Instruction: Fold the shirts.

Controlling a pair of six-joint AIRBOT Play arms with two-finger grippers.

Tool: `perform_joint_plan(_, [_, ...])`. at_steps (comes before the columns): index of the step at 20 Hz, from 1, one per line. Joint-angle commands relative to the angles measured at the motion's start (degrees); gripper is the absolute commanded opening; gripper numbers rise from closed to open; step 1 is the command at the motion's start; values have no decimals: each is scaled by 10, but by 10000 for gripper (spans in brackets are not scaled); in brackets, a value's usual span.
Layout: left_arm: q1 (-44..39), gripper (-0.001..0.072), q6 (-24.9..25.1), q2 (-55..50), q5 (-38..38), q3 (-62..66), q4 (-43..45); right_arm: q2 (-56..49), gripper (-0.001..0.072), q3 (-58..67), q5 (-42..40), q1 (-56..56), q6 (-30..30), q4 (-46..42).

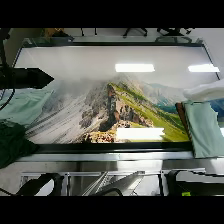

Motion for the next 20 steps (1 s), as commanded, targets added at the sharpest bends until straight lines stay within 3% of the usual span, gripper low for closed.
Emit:
perform_joint_plan(1, [0, 14, 0, 0, -16, 0, 0, 14, 18, -1, 124, -29, 1, -73])
perform_joint_plan(7, [0, 14, 6, 0, -19, -1, 0, 74, 19, -124, 142, -29, -34, -151])
perform_joint_plan(12, [0, 14, 22, 0, -21, -47, 0, 123, 22, -267, 142, -29, -79, -281])
perform_joint_plan(13, [0, 14, 26, 0, -20, -59, 0, 123, 150, -279, 141, -29, -87, -295])
perform_joint_plan(14, [0, 14, 28, 0, -16, -68, 0, 119, 438, -280, 141, -29, -96, -299])
perform_joint_plan(15, [0, 14, 32, 0, -8, -77, 0, 115, 604, -278, 132, -29, -101, -299])
perform_joint_plan(19, [0, 15, 31, 0, 1, -76, 0, 110, 592, -277, 78, -21, -102, -271])
perform_joint_plan(20, [0, 14, 31, 0, 3, -71, 0, 110, 493, -277, 59, -16, -102, -238])
